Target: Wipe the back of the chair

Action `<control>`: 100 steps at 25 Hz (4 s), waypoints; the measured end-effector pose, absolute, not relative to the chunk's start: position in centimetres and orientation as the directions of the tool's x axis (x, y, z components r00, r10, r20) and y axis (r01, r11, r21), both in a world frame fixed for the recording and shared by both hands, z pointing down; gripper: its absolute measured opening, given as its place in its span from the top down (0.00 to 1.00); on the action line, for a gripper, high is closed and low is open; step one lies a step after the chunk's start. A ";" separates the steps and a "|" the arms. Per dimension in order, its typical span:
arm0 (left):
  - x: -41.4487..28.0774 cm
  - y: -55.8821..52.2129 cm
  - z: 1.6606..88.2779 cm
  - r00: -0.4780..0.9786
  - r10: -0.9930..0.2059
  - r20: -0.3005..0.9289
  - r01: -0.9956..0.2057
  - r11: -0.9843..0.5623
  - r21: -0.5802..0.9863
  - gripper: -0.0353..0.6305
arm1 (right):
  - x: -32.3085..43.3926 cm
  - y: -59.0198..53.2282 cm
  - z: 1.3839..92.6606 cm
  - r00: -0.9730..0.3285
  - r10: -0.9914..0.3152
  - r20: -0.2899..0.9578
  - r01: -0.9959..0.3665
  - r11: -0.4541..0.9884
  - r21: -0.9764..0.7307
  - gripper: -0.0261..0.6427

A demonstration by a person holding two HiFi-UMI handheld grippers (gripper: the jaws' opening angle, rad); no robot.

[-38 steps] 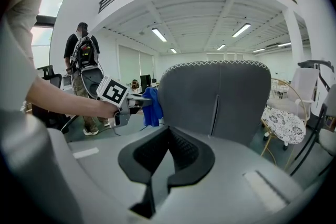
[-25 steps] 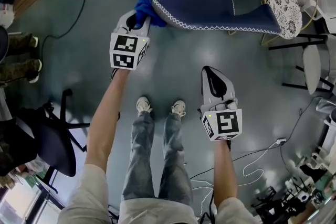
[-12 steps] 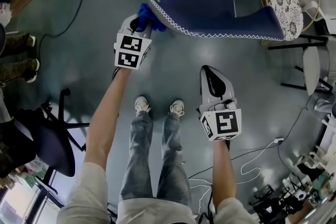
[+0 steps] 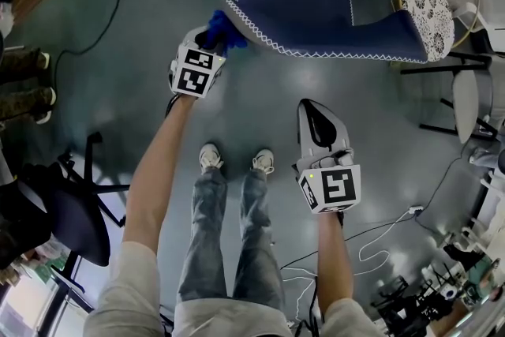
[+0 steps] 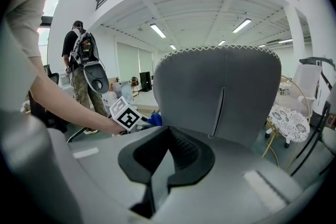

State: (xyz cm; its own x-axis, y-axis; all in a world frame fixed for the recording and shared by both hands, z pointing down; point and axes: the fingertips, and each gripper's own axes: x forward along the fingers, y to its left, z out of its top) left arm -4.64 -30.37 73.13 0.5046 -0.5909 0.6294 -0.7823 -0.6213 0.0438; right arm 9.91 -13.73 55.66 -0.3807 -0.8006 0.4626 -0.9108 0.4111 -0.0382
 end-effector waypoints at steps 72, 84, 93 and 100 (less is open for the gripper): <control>-2.8 -22.7 58.1 0.549 -0.766 0.334 -0.800 -0.598 -0.057 0.88 | 10.4 -8.1 54.3 -0.396 -0.797 0.457 -0.903 0.429 -0.035 0.96; 0.4 -22.9 56.4 0.576 -0.765 0.288 -0.783 -0.617 -0.072 0.88 | 10.6 -6.6 54.7 -0.377 -0.804 0.459 -0.912 0.409 -0.032 0.96; 0.6 -24.7 61.1 0.565 -0.734 0.377 -0.769 -0.634 -0.083 0.88 | 11.3 -7.6 55.7 -0.364 -0.802 0.473 -0.917 0.398 -0.032 0.96; -0.2 -25.8 67.3 0.533 -0.681 0.503 -0.772 -0.634 -0.041 0.88 | 10.7 -8.9 56.1 -0.365 -0.799 0.478 -0.918 0.395 -0.040 0.96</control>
State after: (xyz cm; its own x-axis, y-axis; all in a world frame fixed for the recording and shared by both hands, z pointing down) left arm -0.20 -25.81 67.29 0.5326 -0.6807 0.5030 -0.7721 -0.6342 -0.0406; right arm 10.73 -8.87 56.07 -0.3651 -0.7990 0.4778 -0.9176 0.3955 -0.0398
